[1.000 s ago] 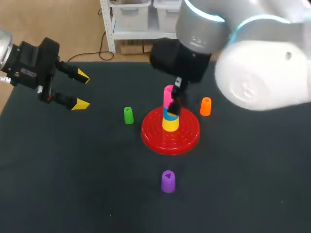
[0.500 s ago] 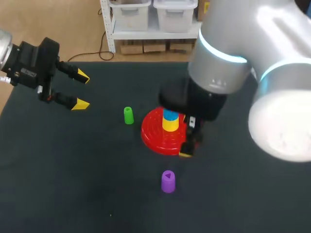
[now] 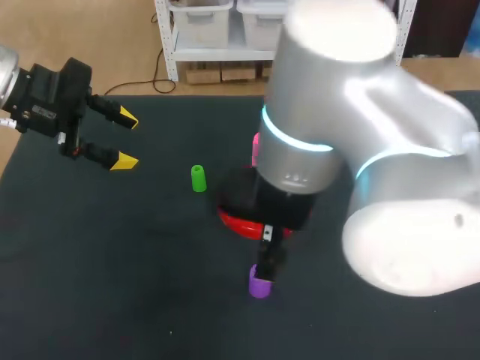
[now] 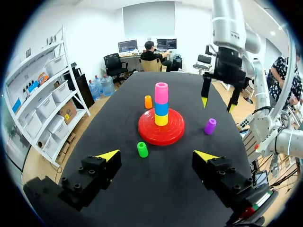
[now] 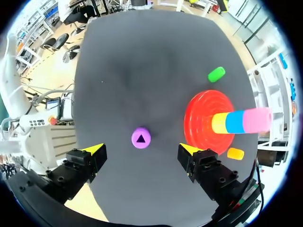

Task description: Pick up and stack the cylinders on the red base in this order: pink,purple,orange,green

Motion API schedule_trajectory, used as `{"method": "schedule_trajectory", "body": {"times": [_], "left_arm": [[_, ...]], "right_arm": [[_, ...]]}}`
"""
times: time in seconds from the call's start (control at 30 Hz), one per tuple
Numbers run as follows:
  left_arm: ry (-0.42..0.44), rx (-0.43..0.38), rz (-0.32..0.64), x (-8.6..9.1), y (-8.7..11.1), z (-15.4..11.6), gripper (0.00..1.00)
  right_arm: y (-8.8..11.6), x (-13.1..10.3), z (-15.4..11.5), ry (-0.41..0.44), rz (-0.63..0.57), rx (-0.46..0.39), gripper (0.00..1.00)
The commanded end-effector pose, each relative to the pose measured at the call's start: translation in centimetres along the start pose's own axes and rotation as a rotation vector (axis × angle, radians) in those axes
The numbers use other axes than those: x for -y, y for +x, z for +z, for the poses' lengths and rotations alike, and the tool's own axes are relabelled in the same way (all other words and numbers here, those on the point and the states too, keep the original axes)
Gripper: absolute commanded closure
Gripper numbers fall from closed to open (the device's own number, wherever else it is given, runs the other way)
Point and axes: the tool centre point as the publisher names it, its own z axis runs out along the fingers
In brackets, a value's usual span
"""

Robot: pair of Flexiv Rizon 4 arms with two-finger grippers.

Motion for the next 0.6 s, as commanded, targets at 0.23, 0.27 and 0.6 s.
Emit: {"method": "schedule_trajectory", "body": {"times": [0.23, 0.27, 0.6], "left_arm": [[-0.003, 0.001, 0.001, 0.1, 0.1, 0.0, 0.0], [-0.003, 0.001, 0.001, 0.1, 0.1, 0.0, 0.0], [-0.003, 0.001, 0.001, 0.1, 0.1, 0.0, 0.0]], "right_arm": [[0.2, 0.7, 3.2, 0.001, 0.029, -0.055, 0.0], [0.3, 0.9, 3.5, -0.004, 0.037, -0.062, 0.0], [0.3, 1.3, 5.0, -0.025, 0.047, -0.072, 0.0]]}}
